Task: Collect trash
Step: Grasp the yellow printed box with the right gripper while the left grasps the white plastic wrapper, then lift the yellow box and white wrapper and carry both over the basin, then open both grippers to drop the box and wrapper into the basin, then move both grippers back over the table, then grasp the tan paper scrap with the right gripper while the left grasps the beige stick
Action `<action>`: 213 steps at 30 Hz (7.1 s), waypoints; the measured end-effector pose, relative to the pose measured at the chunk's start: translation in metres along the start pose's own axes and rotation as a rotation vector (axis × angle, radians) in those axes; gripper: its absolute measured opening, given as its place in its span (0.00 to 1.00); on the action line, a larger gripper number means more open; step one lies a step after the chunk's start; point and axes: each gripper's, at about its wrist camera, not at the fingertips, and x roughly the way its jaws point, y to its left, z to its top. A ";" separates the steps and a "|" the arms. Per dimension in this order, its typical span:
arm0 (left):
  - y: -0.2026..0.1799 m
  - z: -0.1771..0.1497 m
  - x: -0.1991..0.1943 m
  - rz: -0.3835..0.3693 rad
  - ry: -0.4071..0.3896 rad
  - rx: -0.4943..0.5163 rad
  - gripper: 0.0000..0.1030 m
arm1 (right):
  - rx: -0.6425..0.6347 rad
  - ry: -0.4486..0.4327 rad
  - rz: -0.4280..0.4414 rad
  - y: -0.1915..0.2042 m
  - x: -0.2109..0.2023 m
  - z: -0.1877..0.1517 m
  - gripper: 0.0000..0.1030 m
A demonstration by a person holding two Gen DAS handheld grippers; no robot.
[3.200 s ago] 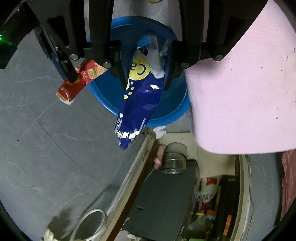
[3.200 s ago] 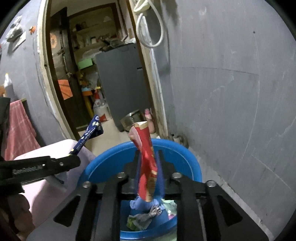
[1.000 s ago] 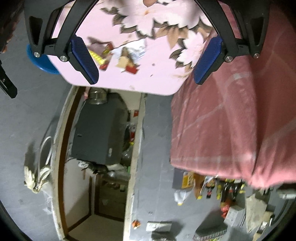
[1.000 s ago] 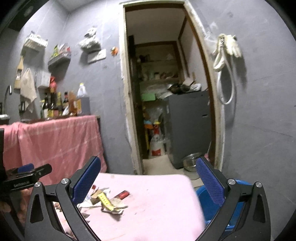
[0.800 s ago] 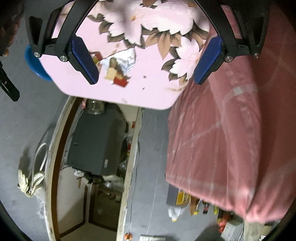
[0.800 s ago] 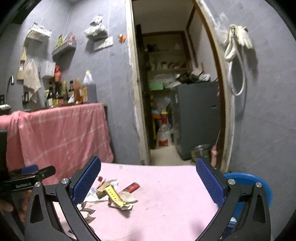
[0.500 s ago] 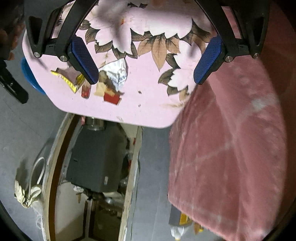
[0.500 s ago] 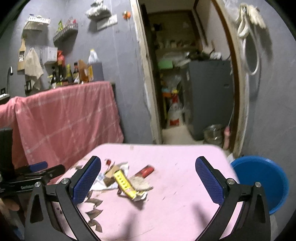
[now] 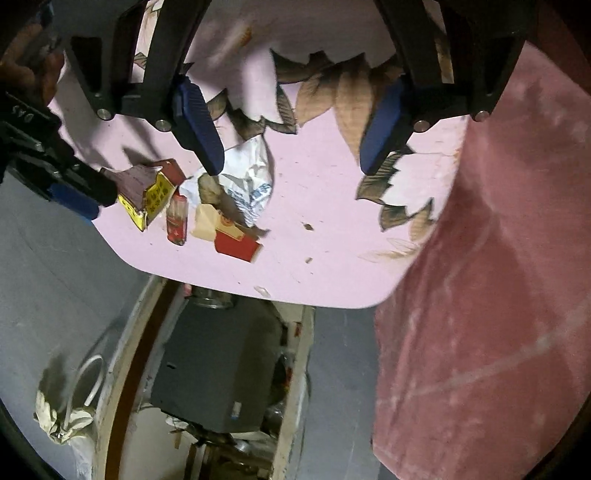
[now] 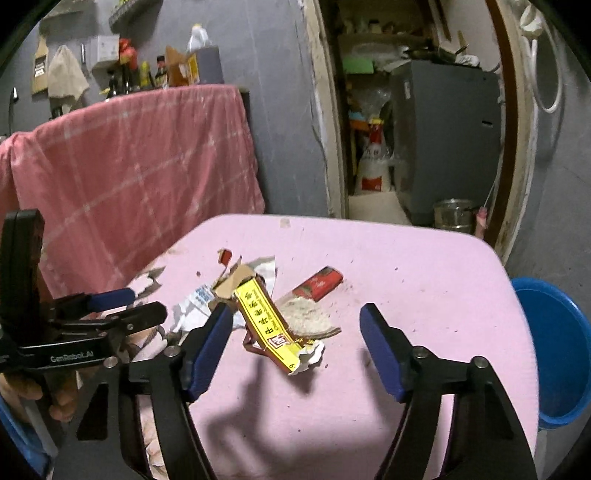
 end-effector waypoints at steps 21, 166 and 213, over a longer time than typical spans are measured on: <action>-0.016 0.019 0.036 -0.047 0.068 0.101 0.33 | 0.050 0.113 0.083 -0.009 0.029 -0.007 0.28; -0.178 0.033 -0.072 -0.030 -0.418 0.028 0.93 | 0.228 -0.512 -0.334 -0.135 -0.203 -0.028 1.00; -0.007 -0.025 -0.043 0.230 -0.127 -0.088 0.96 | 0.016 0.061 -0.045 -0.004 -0.023 -0.026 0.80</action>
